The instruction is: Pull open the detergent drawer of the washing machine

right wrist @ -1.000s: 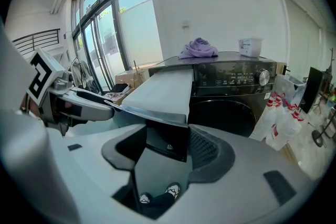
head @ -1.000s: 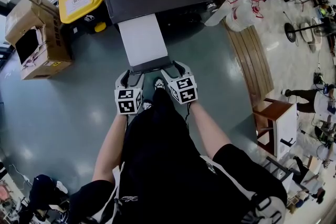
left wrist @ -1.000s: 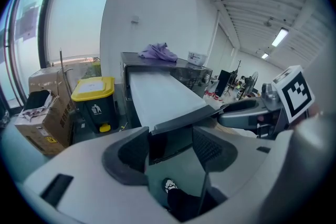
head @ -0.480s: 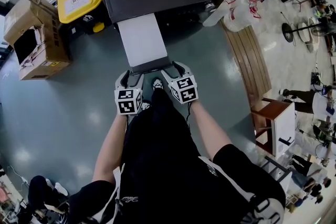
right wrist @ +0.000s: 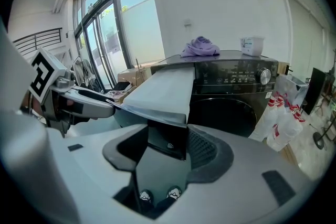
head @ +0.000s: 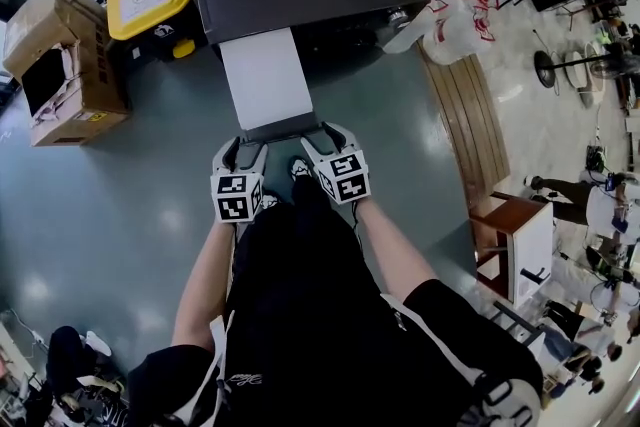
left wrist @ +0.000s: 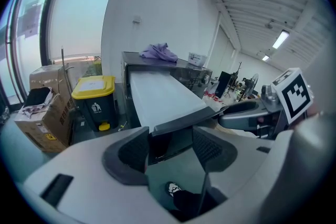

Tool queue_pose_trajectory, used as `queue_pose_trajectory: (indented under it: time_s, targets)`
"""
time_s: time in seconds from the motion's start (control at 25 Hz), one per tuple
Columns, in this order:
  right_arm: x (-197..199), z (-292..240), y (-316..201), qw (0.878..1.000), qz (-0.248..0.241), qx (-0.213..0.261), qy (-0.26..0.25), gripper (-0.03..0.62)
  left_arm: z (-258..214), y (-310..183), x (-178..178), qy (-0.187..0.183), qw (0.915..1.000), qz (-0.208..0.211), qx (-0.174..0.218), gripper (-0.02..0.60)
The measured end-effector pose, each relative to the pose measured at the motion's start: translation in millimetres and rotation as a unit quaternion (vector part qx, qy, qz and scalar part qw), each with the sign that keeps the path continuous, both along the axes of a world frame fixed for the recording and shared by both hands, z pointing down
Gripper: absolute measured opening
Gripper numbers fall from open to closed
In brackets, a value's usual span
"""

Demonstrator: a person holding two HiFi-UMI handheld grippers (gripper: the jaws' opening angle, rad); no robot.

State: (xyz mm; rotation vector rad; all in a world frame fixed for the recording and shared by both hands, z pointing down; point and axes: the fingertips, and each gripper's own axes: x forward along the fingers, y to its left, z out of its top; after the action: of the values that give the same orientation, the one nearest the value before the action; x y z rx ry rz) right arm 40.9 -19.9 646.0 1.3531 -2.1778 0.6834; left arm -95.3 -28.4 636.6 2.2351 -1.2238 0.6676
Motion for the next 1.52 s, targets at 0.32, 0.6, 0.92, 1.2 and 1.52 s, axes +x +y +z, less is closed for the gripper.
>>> queue_pose_trajectory:
  time_s: [0.32, 0.6, 0.92, 1.2, 1.52]
  targets:
    - [0, 0, 0, 1.000, 0.004, 0.000, -0.002, 0.233, 0, 0, -1, -0.001, 1.0000, 0.007, 0.002, 0.259]
    - [-1, 0, 2, 1.000, 0.006, 0.004, -0.001, 0.234, 1, 2, -2, -0.005, 0.9999, 0.012, 0.007, 0.257]
    - [-2, 4, -3, 1.000, -0.019, 0.024, -0.004, 0.242, 17, -2, 4, -0.023, 0.9992, 0.032, 0.010, 0.261]
    - [0, 2, -1, 0.999, -0.019, 0.027, -0.012, 0.237, 15, 0, 6, -0.018, 0.9994, 0.026, 0.013, 0.261]
    - [0, 2, 5, 0.999, -0.006, 0.027, -0.016, 0.239, 16, 5, 6, -0.018, 0.9996, 0.023, 0.007, 0.261]
